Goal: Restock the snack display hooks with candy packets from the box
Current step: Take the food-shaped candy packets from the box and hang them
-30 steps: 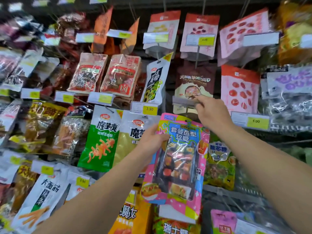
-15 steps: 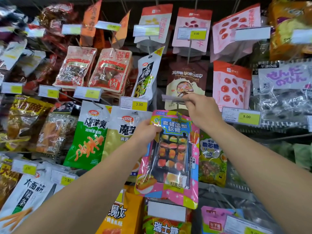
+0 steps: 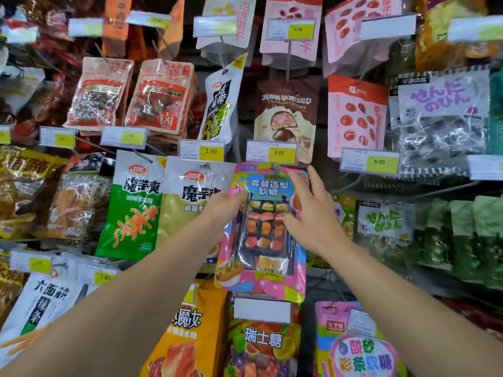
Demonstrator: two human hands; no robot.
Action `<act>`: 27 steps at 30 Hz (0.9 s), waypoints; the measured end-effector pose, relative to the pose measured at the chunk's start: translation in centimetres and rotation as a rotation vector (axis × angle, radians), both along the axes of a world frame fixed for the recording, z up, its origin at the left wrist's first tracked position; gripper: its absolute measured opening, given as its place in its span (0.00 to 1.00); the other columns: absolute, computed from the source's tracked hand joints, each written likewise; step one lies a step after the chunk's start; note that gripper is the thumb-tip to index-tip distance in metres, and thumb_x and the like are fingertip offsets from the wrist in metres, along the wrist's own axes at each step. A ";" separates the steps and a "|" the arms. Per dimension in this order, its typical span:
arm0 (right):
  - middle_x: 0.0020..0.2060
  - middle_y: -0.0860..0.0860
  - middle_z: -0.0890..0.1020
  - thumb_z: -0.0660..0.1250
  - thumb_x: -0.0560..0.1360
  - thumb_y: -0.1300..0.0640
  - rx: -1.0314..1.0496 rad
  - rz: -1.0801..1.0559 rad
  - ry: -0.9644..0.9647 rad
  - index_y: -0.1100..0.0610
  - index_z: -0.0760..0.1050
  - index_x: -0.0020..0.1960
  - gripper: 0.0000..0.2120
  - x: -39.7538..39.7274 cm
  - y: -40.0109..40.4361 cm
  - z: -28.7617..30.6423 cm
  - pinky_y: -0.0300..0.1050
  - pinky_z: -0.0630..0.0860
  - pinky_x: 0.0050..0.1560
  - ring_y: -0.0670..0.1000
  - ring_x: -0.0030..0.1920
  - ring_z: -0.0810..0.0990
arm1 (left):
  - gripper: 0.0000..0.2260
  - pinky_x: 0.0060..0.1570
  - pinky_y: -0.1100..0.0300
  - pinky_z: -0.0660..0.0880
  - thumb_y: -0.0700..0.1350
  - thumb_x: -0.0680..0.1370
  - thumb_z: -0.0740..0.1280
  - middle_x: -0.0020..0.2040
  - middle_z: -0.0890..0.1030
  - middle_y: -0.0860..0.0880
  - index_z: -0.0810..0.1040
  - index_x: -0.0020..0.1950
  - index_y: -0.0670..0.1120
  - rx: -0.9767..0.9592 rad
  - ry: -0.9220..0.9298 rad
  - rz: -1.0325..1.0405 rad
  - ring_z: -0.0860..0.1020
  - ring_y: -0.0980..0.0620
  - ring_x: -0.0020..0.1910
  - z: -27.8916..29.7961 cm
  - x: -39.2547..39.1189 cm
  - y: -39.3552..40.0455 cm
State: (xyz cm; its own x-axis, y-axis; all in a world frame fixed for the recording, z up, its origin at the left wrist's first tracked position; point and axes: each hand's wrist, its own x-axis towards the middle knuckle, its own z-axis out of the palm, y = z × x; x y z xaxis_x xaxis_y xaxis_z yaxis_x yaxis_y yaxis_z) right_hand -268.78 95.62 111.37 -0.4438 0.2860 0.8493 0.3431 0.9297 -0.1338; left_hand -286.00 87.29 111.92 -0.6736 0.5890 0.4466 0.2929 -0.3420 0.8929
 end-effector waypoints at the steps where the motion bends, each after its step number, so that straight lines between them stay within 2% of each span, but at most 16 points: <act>1: 0.79 0.43 0.41 0.68 0.75 0.54 -0.101 0.013 -0.013 0.41 0.48 0.79 0.41 0.1 0.3 -0.8 0.53 0.55 0.75 0.54 0.79 0.48 | 0.21 0.68 0.44 0.67 0.53 0.76 0.69 0.62 0.78 0.43 0.76 0.63 0.39 0.002 -0.020 -0.006 0.75 0.44 0.62 -0.3 0.0 -0.2; 3: 0.79 0.46 0.47 0.72 0.73 0.51 -0.317 0.093 -0.029 0.40 0.48 0.79 0.44 0.3 0.8 -2.2 0.51 0.56 0.74 0.53 0.78 0.52 | 0.24 0.66 0.39 0.69 0.55 0.72 0.73 0.61 0.80 0.40 0.78 0.61 0.40 0.018 -0.037 -0.030 0.77 0.41 0.62 -1.0 0.2 -0.8; 5: 0.77 0.48 0.59 0.75 0.71 0.50 -0.429 0.198 -0.067 0.41 0.49 0.78 0.45 0.4 1.0 -3.5 0.50 0.62 0.72 0.52 0.75 0.61 | 0.24 0.63 0.41 0.73 0.59 0.66 0.75 0.56 0.82 0.44 0.79 0.54 0.44 0.033 -0.029 -0.027 0.79 0.42 0.58 -1.7 0.0 -1.0; 7: 0.70 0.46 0.71 0.75 0.71 0.50 -0.441 0.215 -0.075 0.40 0.51 0.76 0.43 0.6 1.1 -4.5 0.50 0.70 0.67 0.50 0.68 0.72 | 0.20 0.55 0.51 0.75 0.57 0.69 0.75 0.47 0.80 0.51 0.74 0.51 0.47 0.056 0.110 0.116 0.79 0.49 0.50 -2.7 0.2 -1.5; 8: 0.64 0.45 0.75 0.74 0.71 0.49 -0.447 0.201 -0.059 0.40 0.52 0.76 0.42 0.7 1.0 -4.7 0.49 0.74 0.62 0.50 0.61 0.77 | 0.18 0.48 0.55 0.74 0.54 0.71 0.74 0.43 0.78 0.54 0.72 0.52 0.47 0.062 0.211 0.226 0.78 0.52 0.44 -3.2 0.3 -1.8; 9: 0.58 0.45 0.78 0.74 0.72 0.49 -0.444 0.169 -0.048 0.40 0.53 0.75 0.39 0.7 1.0 -4.7 0.48 0.77 0.56 0.50 0.54 0.80 | 0.17 0.41 0.57 0.72 0.51 0.72 0.73 0.40 0.76 0.55 0.70 0.53 0.47 0.055 0.316 0.324 0.77 0.53 0.39 -3.8 0.5 -2.0; 11: 0.51 0.45 0.77 0.73 0.73 0.48 -0.382 0.053 -0.059 0.43 0.56 0.73 0.35 0.4 0.9 -4.6 0.45 0.74 0.49 0.51 0.48 0.79 | 0.16 0.36 0.57 0.70 0.49 0.72 0.73 0.38 0.77 0.54 0.70 0.54 0.49 0.003 0.477 0.404 0.77 0.51 0.37 -5.0 0.6 -2.7; 14: 0.53 0.48 0.77 0.71 0.74 0.44 -0.299 -0.106 -0.060 0.46 0.62 0.69 0.30 -0.2 1.0 -4.3 0.47 0.72 0.48 0.55 0.52 0.77 | 0.16 0.38 0.61 0.69 0.50 0.72 0.73 0.45 0.79 0.52 0.75 0.57 0.51 -0.230 0.594 0.349 0.77 0.50 0.46 -5.8 0.3 -2.9; 17: 0.58 0.53 0.78 0.70 0.73 0.41 -0.294 -0.222 -0.073 0.47 0.64 0.67 0.27 -0.9 1.2 -4.5 0.49 0.72 0.49 0.58 0.56 0.78 | 0.26 0.55 0.59 0.74 0.53 0.72 0.74 0.59 0.79 0.47 0.74 0.68 0.50 -0.407 0.587 0.178 0.78 0.47 0.56 -5.9 0.0 -2.4; 20: 0.64 0.57 0.74 0.69 0.75 0.44 -0.375 -0.241 -0.135 0.48 0.60 0.73 0.31 -1.4 0.4 -4.7 0.52 0.72 0.57 0.61 0.61 0.76 | 0.32 0.67 0.52 0.70 0.52 0.73 0.73 0.70 0.73 0.43 0.67 0.74 0.48 -0.472 0.565 0.080 0.73 0.45 0.66 -5.9 -0.1 -2.7; 23: 0.71 0.56 0.67 0.69 0.76 0.46 -0.431 -0.236 -0.189 0.50 0.56 0.78 0.36 -1.4 -0.8 -5.0 0.51 0.66 0.68 0.59 0.70 0.68 | 0.36 0.69 0.52 0.67 0.52 0.73 0.73 0.73 0.70 0.45 0.63 0.77 0.48 -0.484 0.561 0.045 0.70 0.45 0.69 -5.8 -0.3 -3.5; 27: 0.75 0.54 0.62 0.68 0.76 0.46 -0.432 -0.228 -0.215 0.55 0.55 0.78 0.37 -0.7 -2.9 -4.8 0.49 0.62 0.72 0.57 0.74 0.63 | 0.32 0.66 0.56 0.69 0.52 0.72 0.73 0.70 0.74 0.47 0.67 0.74 0.47 -0.454 0.591 0.058 0.72 0.46 0.67 -6.1 -0.6 -5.0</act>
